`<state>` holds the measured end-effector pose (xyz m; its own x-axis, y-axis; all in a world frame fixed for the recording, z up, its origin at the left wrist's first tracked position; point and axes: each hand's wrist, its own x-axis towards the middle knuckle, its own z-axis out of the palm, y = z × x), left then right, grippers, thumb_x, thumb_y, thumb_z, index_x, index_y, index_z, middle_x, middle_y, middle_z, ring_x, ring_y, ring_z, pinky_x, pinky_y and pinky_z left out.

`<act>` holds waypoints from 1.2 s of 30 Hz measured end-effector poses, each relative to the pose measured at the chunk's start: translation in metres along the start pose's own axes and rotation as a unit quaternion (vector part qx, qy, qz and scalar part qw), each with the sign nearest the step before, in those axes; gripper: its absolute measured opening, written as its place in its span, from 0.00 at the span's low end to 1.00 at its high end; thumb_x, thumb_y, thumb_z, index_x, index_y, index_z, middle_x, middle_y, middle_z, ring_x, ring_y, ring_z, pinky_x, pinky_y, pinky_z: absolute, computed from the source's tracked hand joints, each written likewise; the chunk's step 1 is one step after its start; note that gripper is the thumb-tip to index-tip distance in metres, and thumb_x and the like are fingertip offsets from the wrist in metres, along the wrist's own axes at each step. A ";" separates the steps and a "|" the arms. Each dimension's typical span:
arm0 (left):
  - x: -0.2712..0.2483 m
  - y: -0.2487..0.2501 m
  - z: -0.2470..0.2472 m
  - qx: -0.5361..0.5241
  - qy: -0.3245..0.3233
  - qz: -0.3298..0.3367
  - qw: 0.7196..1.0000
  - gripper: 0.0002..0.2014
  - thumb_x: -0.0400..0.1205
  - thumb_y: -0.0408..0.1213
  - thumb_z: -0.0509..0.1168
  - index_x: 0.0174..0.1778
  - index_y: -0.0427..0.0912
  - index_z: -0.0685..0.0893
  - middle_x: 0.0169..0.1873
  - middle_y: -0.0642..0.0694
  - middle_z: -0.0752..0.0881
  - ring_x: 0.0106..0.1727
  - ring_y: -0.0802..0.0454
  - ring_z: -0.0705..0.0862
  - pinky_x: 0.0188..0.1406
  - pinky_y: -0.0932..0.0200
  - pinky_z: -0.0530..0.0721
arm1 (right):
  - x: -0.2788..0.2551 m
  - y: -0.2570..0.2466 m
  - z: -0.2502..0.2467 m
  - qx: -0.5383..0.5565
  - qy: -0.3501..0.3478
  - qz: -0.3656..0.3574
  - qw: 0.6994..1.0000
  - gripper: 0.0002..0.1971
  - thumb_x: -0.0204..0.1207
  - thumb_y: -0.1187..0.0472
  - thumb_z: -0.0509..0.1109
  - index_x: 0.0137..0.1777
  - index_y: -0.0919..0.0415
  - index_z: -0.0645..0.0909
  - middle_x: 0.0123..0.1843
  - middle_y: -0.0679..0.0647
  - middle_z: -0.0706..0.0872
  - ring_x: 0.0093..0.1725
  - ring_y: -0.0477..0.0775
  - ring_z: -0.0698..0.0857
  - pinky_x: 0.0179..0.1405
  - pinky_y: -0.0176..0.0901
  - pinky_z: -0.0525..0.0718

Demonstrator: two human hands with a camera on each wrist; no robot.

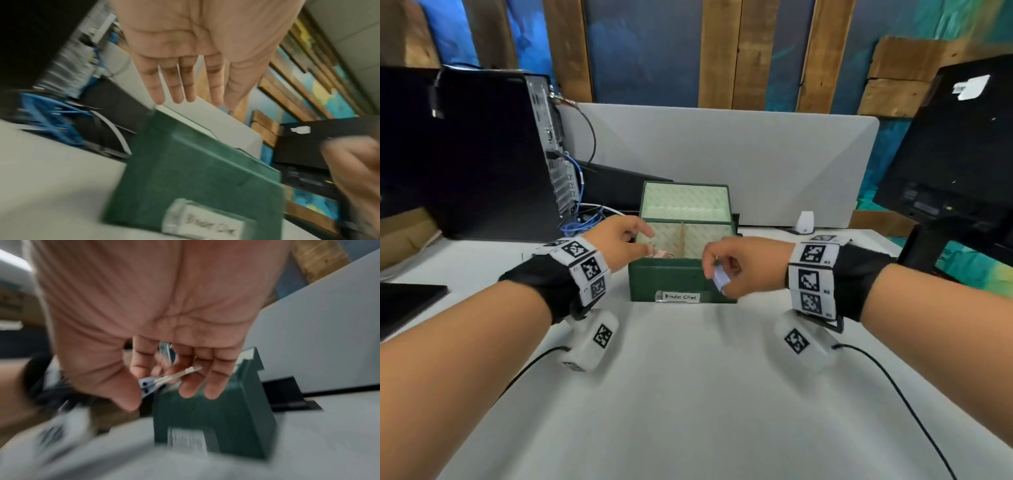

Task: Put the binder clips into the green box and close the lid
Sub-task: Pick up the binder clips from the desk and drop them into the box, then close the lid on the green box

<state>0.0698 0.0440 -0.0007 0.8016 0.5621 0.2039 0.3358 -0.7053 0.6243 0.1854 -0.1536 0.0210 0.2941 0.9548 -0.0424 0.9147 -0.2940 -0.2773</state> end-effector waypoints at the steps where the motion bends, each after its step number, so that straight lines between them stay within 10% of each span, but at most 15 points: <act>1: -0.002 -0.008 -0.005 -0.005 0.009 -0.024 1.000 0.11 0.78 0.39 0.69 0.55 0.52 0.83 0.61 0.47 0.82 0.54 0.50 0.82 0.45 0.67 0.76 | 0.012 -0.004 -0.009 0.012 0.039 -0.001 0.999 0.13 0.68 0.64 0.71 0.44 0.44 0.76 0.40 0.51 0.76 0.38 0.55 0.78 0.43 0.48 0.82; 7: 0.006 -0.025 -0.004 -0.138 0.008 -0.177 0.974 0.22 0.81 0.41 0.64 0.71 0.52 0.71 0.59 0.38 0.81 0.56 0.38 0.83 0.53 0.45 0.83 | 0.074 -0.025 -0.026 0.065 0.182 0.006 0.981 0.12 0.72 0.63 0.71 0.55 0.56 0.81 0.39 0.51 0.76 0.39 0.53 0.76 0.28 0.33 0.70; 16: 0.022 -0.011 0.020 -0.226 -0.034 -0.211 0.950 0.28 0.80 0.32 0.63 0.76 0.51 0.65 0.58 0.37 0.83 0.54 0.38 0.84 0.51 0.36 0.86 | 0.084 -0.010 -0.022 0.080 0.134 0.088 0.984 0.19 0.74 0.56 0.72 0.65 0.49 0.77 0.68 0.54 0.80 0.52 0.49 0.77 0.53 0.37 0.72; 28: 0.001 -0.024 0.015 -0.230 -0.057 -0.216 0.947 0.26 0.79 0.30 0.63 0.72 0.54 0.68 0.48 0.40 0.82 0.41 0.46 0.83 0.42 0.39 0.88 | 0.040 0.070 -0.044 0.185 0.178 0.246 0.935 0.13 0.76 0.56 0.70 0.59 0.53 0.78 0.51 0.53 0.81 0.52 0.54 0.80 0.53 0.50 0.85; 32: -0.014 -0.025 0.010 -0.201 -0.081 -0.221 0.951 0.24 0.77 0.32 0.66 0.64 0.59 0.68 0.55 0.38 0.83 0.53 0.39 0.85 0.47 0.34 0.88 | 0.040 0.072 -0.030 0.274 0.135 0.253 0.918 0.14 0.79 0.51 0.65 0.60 0.55 0.74 0.53 0.55 0.81 0.51 0.55 0.81 0.56 0.54 0.84; 36: -0.025 -0.025 0.010 -0.221 -0.109 -0.208 0.946 0.22 0.79 0.28 0.63 0.62 0.57 0.68 0.46 0.42 0.83 0.44 0.47 0.85 0.39 0.42 0.90 | 0.043 0.064 -0.017 0.371 0.056 0.246 0.894 0.25 0.81 0.46 0.59 0.73 0.58 0.67 0.56 0.59 0.80 0.48 0.56 0.82 0.51 0.50 0.82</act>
<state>0.0467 0.0434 -0.0288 0.7452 0.6144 -0.2592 0.4430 -0.1655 0.8811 0.2613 -0.1322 0.0180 0.6749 0.6945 -0.2494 0.2436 -0.5287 -0.8131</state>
